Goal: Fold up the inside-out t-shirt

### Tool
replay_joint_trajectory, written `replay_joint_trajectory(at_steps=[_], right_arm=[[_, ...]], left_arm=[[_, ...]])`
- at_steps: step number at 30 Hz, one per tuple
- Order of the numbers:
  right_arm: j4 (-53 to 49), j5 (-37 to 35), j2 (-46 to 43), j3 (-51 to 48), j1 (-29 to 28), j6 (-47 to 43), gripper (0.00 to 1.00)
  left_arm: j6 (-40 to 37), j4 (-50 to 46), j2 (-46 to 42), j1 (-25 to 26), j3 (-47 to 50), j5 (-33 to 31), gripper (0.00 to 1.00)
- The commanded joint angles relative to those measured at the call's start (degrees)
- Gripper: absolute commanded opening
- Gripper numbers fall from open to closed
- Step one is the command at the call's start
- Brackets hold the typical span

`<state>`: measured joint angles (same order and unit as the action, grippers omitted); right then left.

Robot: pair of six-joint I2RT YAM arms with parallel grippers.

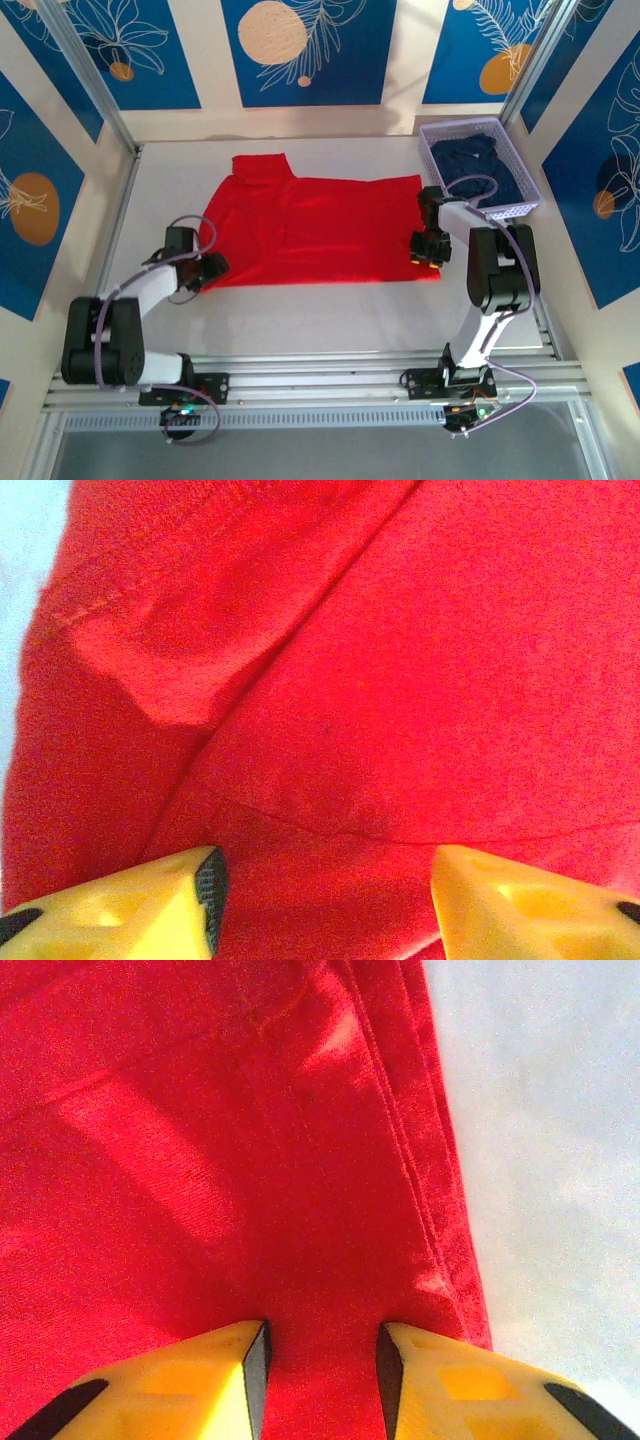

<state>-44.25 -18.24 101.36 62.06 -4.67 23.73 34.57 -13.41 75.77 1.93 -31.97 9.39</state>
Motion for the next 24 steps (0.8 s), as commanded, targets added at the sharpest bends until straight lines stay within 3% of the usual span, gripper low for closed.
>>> replay_joint_trajectory(at_steps=[1, 4, 7, 13, 16, 20, 24], right_arm=[[-2.0, -0.7, -5.9, -3.1, -1.5, 2.3, 0.40], [4.9, 6.5, -10.5, -4.3, -1.6, 1.3, 0.46], [7.9, 10.2, -8.1, -1.9, -0.7, 1.5, 0.48], [4.5, 10.5, 3.4, 5.1, 1.3, 0.0, 0.45], [2.3, 8.3, 5.4, 6.1, 1.3, -1.2, 0.42], [0.2, 7.1, 5.4, 4.2, 1.1, -1.5, 0.41], [-1.9, 5.8, 2.4, -0.6, 0.2, -0.2, 0.40]], left_arm=[[3.6, -6.9, -6.8, 1.1, 1.2, -1.6, 0.58], [2.1, -7.7, -8.6, 1.2, -3.3, -3.7, 0.59], [1.6, -4.4, -4.4, 1.9, -7.1, -1.3, 0.59], [0.6, 0.7, 8.3, 5.0, -14.0, 4.3, 0.59], [-1.0, 1.0, 13.4, 5.2, -15.6, 3.8, 0.59], [-1.7, 0.4, 14.3, 5.2, -12.2, 2.7, 0.59], [-0.9, -1.1, 8.3, 5.2, -3.6, 2.1, 0.59]])
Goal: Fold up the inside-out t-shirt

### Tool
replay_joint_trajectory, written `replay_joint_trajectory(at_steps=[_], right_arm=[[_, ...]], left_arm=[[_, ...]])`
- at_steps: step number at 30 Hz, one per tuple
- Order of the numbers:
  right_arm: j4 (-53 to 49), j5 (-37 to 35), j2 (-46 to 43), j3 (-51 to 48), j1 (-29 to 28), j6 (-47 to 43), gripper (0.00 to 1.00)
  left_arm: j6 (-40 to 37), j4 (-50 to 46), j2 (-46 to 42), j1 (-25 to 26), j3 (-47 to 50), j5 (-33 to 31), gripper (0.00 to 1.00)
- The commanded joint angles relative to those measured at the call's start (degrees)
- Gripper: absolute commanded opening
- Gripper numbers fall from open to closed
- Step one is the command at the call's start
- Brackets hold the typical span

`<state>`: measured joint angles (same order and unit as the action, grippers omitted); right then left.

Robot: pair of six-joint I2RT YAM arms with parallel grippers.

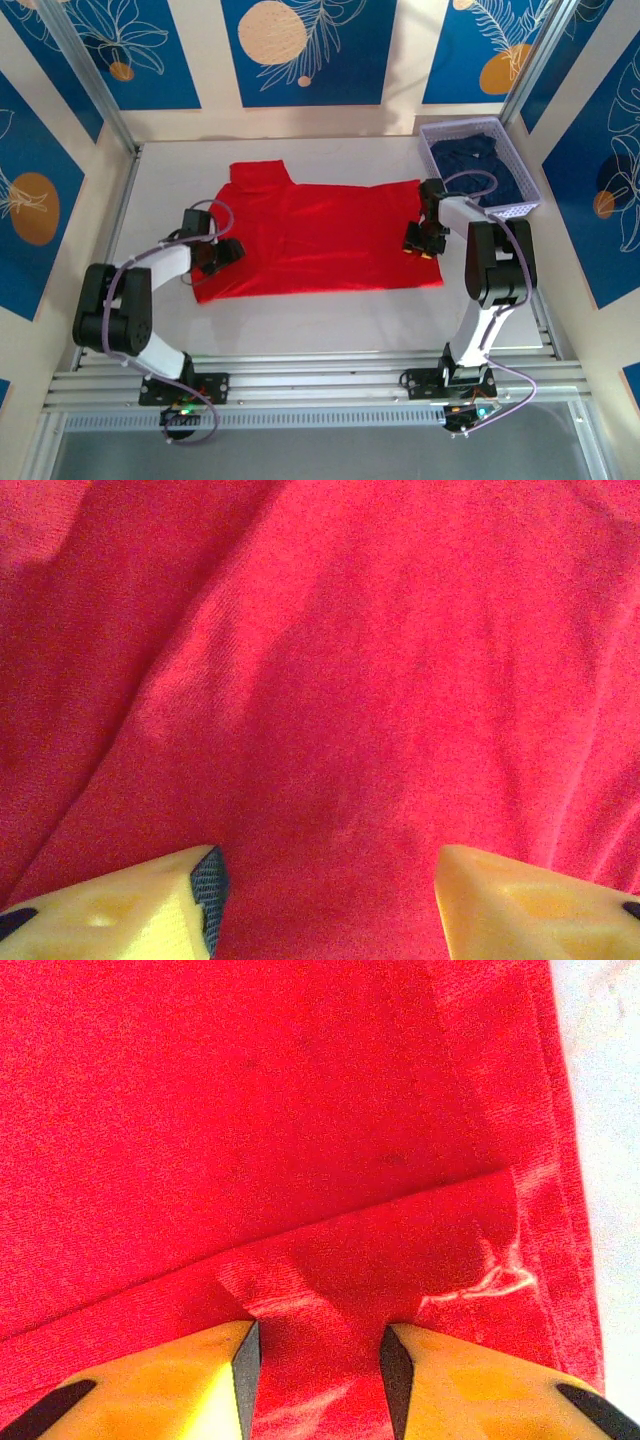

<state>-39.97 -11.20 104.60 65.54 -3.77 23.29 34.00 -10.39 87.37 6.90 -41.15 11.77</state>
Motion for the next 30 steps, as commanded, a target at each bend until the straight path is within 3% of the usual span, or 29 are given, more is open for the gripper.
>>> replay_joint_trajectory(at_steps=[1, 5, 9, 16, 19, 25, 30], right_arm=[[-6.6, -1.6, -2.2, -5.5, -1.0, 0.9, 0.40], [-7.8, -2.9, -8.9, -9.0, -1.5, 1.8, 0.40], [-3.7, -0.5, -13.8, -6.4, -2.7, 0.9, 0.45], [9.4, 6.2, -13.1, -1.6, -5.5, -0.3, 0.53], [12.7, 7.9, -11.5, 0.0, -5.5, -0.9, 0.63], [13.3, 9.4, -8.8, 1.8, -6.1, -1.6, 0.64], [12.8, 9.2, -7.3, 1.9, -6.3, -1.6, 0.64]], left_arm=[[0.3, -4.9, -5.7, 0.2, 8.1, -0.6, 0.59], [2.5, -8.9, -16.8, 0.3, 13.5, -2.5, 0.59], [0.7, -8.7, -18.7, 0.0, 6.7, -7.0, 0.61], [-5.7, -4.4, 2.7, -4.9, -17.4, -6.5, 0.63], [-7.4, -5.6, 13.9, -7.4, -29.2, -4.3, 0.63], [-10.4, -14.0, 33.7, -9.0, -51.8, 1.7, 0.60], [-11.4, -17.9, 42.0, -9.0, -60.9, 3.2, 0.51]])
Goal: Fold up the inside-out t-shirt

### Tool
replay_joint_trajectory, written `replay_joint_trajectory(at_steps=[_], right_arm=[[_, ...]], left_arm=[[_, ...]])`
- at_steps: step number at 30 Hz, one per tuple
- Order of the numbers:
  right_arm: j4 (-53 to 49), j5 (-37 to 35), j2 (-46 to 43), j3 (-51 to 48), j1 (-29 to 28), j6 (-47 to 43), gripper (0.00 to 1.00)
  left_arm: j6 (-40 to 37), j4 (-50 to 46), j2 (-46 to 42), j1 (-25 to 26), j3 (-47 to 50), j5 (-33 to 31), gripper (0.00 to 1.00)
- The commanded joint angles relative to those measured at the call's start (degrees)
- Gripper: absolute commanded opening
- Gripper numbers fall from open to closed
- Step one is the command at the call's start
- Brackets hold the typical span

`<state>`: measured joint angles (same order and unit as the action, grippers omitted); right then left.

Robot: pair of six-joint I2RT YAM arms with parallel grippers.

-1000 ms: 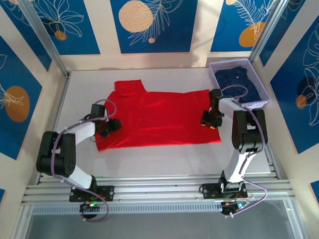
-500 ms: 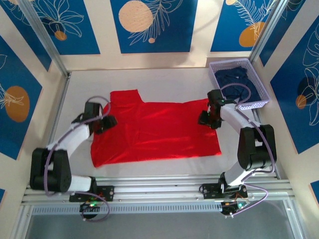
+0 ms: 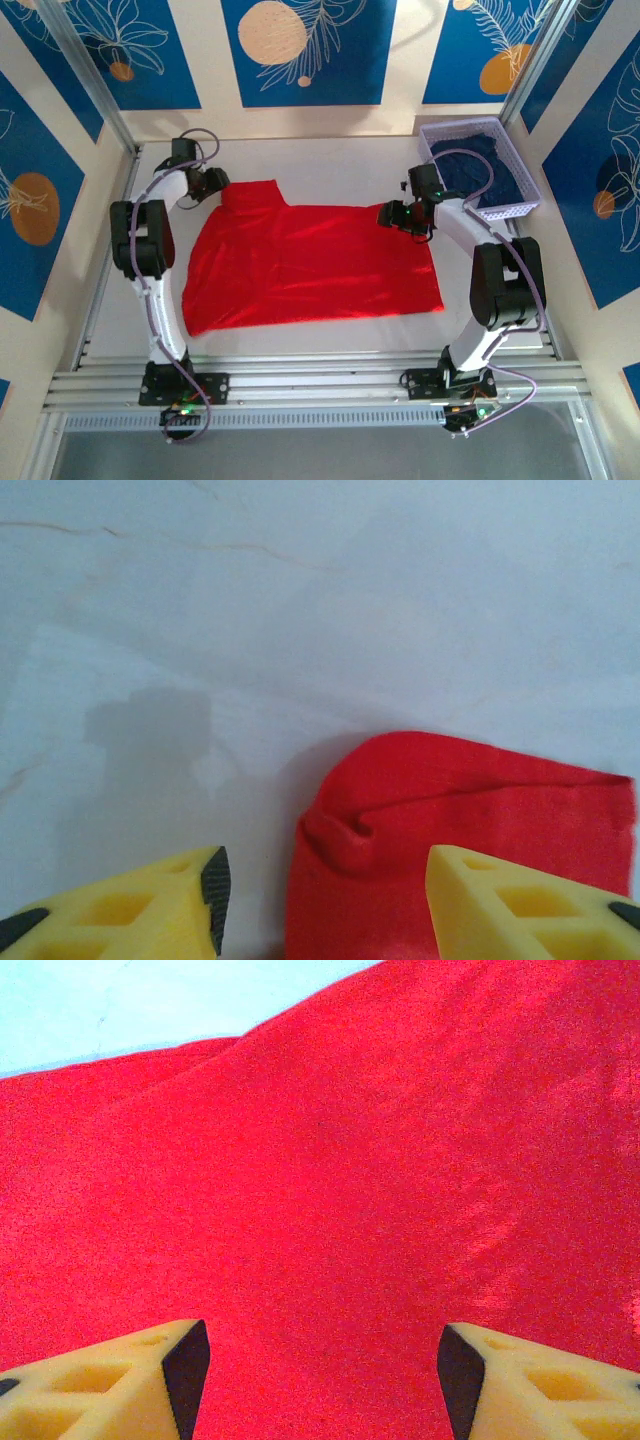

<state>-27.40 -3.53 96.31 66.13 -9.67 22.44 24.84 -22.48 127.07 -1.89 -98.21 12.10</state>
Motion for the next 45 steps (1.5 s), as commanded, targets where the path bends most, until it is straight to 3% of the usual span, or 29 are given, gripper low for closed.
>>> replay_joint_trajectory(at_steps=[1, 12, 25, 32, 45], right_arm=[[0.1, 1.5, 1.2, 1.4, -0.4, -0.8, 0.64], [-0.8, 1.5, 3.8, 3.7, -1.5, -0.9, 0.64], [-0.9, -0.7, 5.7, 7.7, 0.4, -0.6, 0.64], [-0.1, 1.4, 9.9, 12.0, 3.6, 1.5, 0.64], [-8.1, -7.6, 23.3, 25.7, 7.6, 4.6, 0.61]], left_arm=[[-2.3, -6.3, 3.4, -0.2, -4.6, 3.2, 0.48], [-2.0, -7.6, 12.4, 0.2, -12.6, 10.4, 0.26], [-2.5, -13.6, 18.3, 0.4, -27.8, 13.5, 0.04], [-3.5, -15.9, 19.4, 0.4, -34.9, 15.0, 0.00], [-4.8, -16.4, 18.9, 0.5, -35.2, 16.0, 0.00]])
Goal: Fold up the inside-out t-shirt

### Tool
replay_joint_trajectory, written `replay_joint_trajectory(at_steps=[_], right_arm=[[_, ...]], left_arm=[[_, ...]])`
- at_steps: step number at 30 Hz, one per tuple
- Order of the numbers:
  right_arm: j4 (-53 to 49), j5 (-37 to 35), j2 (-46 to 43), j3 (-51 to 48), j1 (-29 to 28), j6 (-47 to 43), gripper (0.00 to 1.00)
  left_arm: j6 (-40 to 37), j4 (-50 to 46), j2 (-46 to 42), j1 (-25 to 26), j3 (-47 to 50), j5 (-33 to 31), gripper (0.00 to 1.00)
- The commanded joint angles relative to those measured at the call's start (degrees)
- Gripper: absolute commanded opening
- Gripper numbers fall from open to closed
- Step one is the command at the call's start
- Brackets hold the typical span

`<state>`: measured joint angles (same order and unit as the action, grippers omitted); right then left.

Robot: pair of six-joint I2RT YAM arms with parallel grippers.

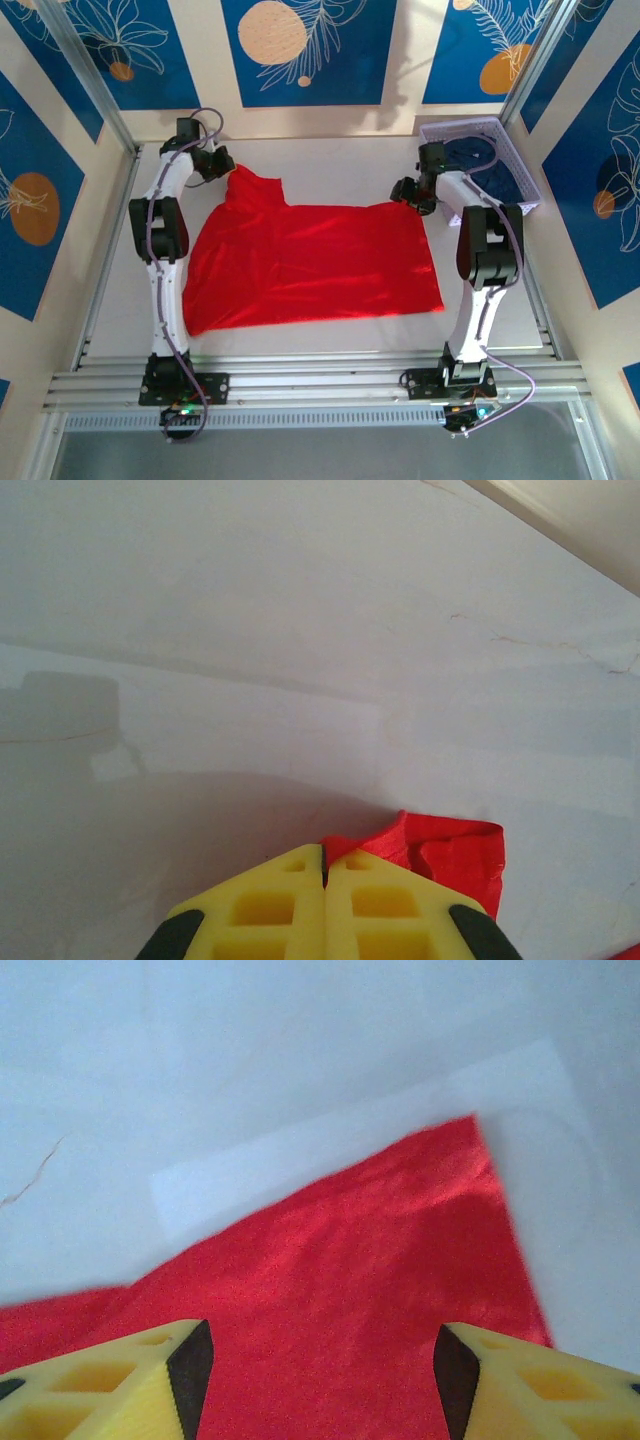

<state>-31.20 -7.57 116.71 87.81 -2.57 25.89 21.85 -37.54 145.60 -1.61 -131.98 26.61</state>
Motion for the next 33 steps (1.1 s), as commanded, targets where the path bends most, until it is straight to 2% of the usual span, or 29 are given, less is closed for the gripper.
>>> replay_joint_trajectory(at_steps=[1, 11, 16, 21, 29, 33], right_arm=[[-5.2, -4.1, 4.3, 5.6, 0.5, 0.9, 0.60], [-18.4, -9.4, 17.4, 24.6, 0.4, 0.1, 0.59], [-21.3, -8.6, 20.5, 28.9, 0.4, 0.4, 0.56], [-23.4, -8.2, 22.2, 30.9, 0.4, 0.4, 0.45], [-22.7, -8.2, 22.0, 32.1, 0.4, -2.9, 0.19], [-20.2, -11.0, 19.8, 30.7, -0.2, -6.8, 0.13]], left_arm=[[-1.9, -1.4, 0.3, 0.1, -1.4, 1.5, 0.00], [-1.8, -1.7, -0.6, 0.2, -1.3, 2.1, 0.00], [-1.8, -2.2, -1.1, 0.4, -1.0, 2.5, 0.00], [-1.9, -2.1, -1.7, 0.5, -1.0, 2.7, 0.00], [-2.3, -2.6, -3.0, 0.5, -1.1, 2.5, 0.00], [-2.7, -3.5, -5.2, 0.5, -0.1, 2.0, 0.00]])
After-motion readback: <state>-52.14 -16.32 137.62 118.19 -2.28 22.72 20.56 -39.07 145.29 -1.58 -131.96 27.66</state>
